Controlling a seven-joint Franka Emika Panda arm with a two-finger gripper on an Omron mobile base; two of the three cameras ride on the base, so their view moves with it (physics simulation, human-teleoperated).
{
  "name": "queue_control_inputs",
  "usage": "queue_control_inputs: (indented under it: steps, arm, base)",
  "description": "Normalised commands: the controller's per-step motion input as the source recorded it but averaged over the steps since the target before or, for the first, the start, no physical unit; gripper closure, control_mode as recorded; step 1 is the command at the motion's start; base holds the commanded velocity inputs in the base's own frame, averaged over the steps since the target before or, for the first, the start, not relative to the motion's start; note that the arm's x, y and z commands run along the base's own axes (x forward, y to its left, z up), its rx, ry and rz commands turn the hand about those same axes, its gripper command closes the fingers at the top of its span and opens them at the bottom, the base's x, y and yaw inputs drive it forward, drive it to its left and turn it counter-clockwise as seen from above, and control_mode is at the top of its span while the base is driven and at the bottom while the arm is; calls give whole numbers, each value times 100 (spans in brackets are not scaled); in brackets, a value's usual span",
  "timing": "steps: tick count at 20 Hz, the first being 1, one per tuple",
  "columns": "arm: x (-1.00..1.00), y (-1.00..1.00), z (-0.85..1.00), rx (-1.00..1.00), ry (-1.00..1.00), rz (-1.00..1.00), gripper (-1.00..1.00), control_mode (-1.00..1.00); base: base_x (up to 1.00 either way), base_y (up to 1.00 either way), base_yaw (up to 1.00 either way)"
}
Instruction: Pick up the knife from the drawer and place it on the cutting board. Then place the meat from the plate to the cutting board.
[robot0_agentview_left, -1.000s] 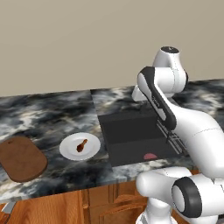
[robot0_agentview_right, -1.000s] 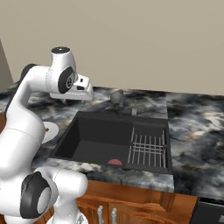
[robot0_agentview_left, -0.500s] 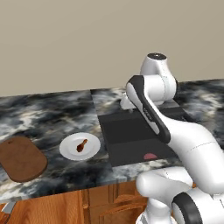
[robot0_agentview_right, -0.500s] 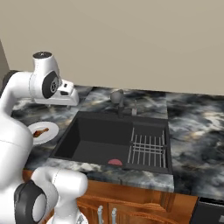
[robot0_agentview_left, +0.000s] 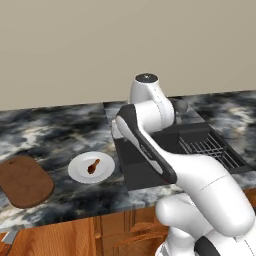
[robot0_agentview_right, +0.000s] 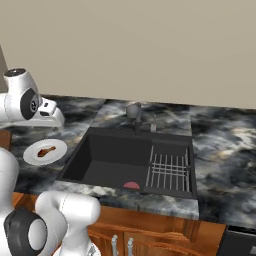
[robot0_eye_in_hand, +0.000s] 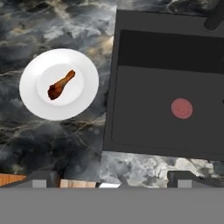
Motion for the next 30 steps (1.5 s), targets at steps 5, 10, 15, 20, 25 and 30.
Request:
queue_control_inputs:
  steps: [5,10,15,20,25,30]
  arm:
    - [-19,30,-6,0,0,4,-100,-100]
    - [-7,41,-23,1,4,1,-100,-100]
    - [-16,46,-48,12,8,0,-100,-100]
    - [-15,37,-62,23,10,0,-100,-100]
    - [-20,38,-49,11,14,7,-100,-100]
    - [-11,61,-32,7,16,3,-100,-100]
  base:
    - [0,0,0]
    - [0,0,0]
    - [0,0,0]
    - [0,0,0]
    - [0,0,0]
    - [0,0,0]
